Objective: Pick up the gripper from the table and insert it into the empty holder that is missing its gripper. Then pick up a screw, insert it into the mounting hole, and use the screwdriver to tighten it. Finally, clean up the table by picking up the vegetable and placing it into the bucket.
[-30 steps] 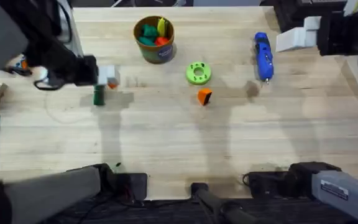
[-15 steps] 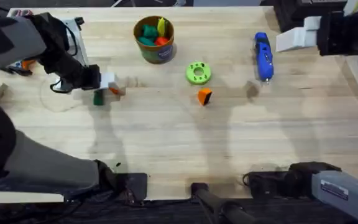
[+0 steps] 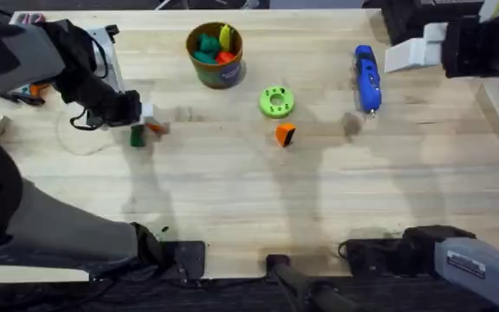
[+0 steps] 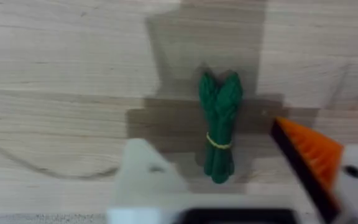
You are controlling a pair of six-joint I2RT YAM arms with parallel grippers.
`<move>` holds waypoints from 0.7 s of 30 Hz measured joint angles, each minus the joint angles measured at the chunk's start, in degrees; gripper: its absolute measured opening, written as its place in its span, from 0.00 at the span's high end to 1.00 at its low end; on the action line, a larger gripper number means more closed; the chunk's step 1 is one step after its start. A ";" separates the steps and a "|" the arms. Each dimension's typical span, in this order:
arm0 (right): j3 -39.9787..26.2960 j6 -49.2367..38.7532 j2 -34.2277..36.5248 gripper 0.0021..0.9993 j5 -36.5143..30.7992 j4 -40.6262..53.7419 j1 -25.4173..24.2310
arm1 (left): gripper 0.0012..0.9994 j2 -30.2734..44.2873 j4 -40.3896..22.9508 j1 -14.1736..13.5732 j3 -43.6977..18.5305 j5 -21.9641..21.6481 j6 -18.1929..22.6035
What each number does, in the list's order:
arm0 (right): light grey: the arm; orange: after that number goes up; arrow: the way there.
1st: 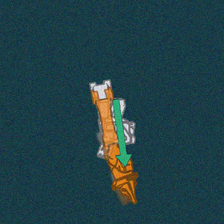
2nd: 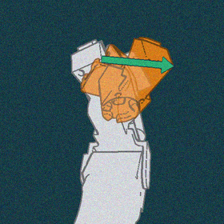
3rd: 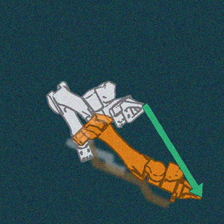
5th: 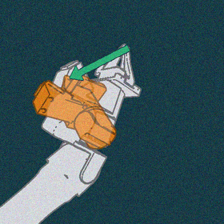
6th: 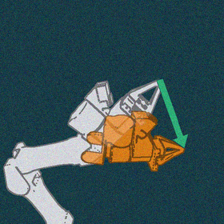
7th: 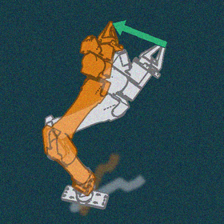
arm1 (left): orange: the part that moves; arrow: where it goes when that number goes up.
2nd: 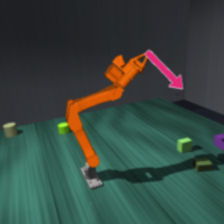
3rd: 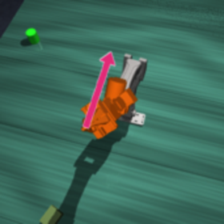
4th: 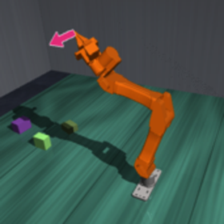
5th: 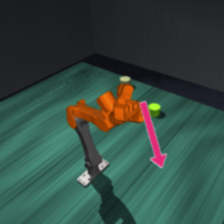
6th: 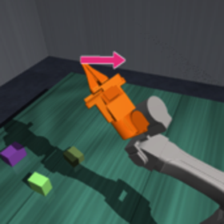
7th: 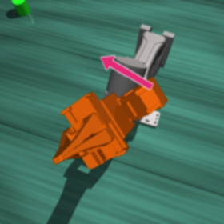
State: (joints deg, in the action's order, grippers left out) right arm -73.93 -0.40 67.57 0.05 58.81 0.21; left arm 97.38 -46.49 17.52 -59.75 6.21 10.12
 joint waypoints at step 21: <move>0.00 0.00 0.00 0.01 0.01 0.00 0.00 | 0.01 -28.88 0.01 0.04 0.00 25.91 -5.45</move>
State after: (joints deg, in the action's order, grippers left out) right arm -73.93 -0.40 67.57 0.05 58.81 0.21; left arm 68.50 -46.48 17.56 -59.75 32.13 4.67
